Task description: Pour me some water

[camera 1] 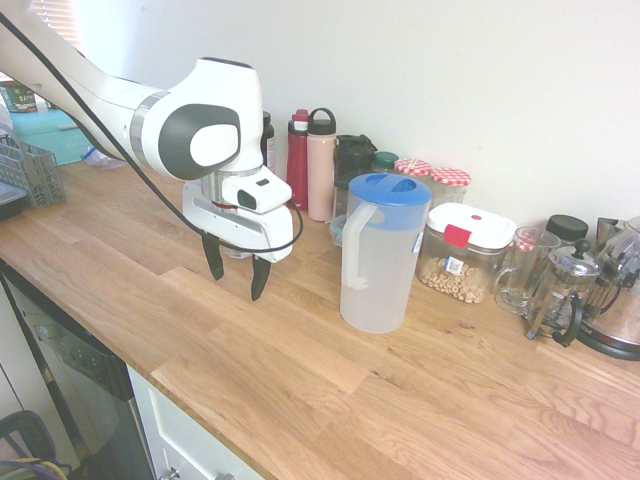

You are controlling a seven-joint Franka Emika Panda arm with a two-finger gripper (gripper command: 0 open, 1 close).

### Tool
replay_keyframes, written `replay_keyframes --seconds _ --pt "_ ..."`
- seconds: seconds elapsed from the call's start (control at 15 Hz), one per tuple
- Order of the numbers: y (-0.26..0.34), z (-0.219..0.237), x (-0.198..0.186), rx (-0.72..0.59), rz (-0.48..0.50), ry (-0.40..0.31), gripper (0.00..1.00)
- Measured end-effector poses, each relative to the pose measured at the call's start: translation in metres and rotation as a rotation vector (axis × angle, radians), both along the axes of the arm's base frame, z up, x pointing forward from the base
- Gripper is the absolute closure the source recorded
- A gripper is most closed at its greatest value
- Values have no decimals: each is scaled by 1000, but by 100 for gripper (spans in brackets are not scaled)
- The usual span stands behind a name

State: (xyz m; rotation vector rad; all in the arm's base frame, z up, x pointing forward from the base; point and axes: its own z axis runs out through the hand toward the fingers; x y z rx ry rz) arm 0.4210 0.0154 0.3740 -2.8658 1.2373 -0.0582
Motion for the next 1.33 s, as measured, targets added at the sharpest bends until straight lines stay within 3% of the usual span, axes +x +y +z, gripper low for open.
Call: replay_keyframes --seconds 0.33,0.73,0.93,1.07,1.33 --pt "-3 25 5 -14 4 -19 0" --pt "-31 182 -2 -35 47 -124 0" --pt "-74 240 -9 -93 46 -134 0" --pt "-103 250 -7 -125 48 -115 0" --pt "-144 224 7 -96 29 -69 0"
